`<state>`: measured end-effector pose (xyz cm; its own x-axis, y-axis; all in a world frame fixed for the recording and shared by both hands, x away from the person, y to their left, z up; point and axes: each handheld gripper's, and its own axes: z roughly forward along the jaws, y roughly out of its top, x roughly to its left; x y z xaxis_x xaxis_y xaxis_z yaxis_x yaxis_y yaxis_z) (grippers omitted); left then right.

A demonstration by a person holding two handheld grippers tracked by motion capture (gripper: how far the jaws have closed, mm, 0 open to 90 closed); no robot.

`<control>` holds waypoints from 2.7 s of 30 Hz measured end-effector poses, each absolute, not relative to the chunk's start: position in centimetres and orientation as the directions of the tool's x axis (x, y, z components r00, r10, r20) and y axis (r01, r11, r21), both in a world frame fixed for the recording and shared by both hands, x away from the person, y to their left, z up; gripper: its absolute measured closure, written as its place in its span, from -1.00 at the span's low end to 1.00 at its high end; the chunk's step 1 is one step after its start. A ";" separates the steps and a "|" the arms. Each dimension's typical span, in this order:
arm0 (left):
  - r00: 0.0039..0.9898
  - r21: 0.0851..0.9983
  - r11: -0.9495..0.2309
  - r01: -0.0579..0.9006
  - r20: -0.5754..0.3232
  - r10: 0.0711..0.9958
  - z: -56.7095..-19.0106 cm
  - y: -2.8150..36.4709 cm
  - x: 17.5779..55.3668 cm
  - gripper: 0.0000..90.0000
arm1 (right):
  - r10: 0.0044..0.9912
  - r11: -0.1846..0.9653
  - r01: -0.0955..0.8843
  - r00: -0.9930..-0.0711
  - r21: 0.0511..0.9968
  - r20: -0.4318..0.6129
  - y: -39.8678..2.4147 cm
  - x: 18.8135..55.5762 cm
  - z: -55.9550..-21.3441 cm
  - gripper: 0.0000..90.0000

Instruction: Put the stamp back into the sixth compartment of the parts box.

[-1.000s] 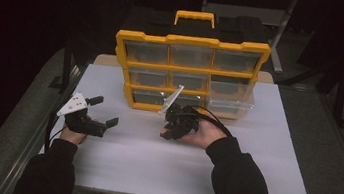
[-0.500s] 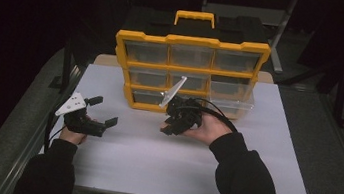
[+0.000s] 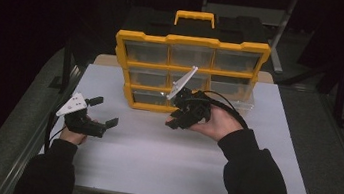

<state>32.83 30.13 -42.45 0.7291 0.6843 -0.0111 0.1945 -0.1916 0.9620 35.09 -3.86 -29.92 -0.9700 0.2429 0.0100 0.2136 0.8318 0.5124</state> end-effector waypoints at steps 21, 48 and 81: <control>0.732 0.961 -0.193 0.197 -0.013 0.681 -42.5 30.1 32.8 -1.00 | 0.278 0.814 0.231 -0.960 0.533 -0.009 -5.6 35.3 -26.2 0.45; 0.736 0.959 -0.203 0.196 -0.007 0.677 -42.5 30.0 32.8 -1.00 | 0.388 0.748 0.291 -0.921 0.596 -0.037 -10.5 36.9 -22.0 0.45; 0.741 0.959 -0.203 0.197 -0.010 0.671 -42.5 30.0 32.9 -1.00 | 0.521 0.653 0.406 -0.854 0.639 0.010 -16.5 39.5 -20.9 0.45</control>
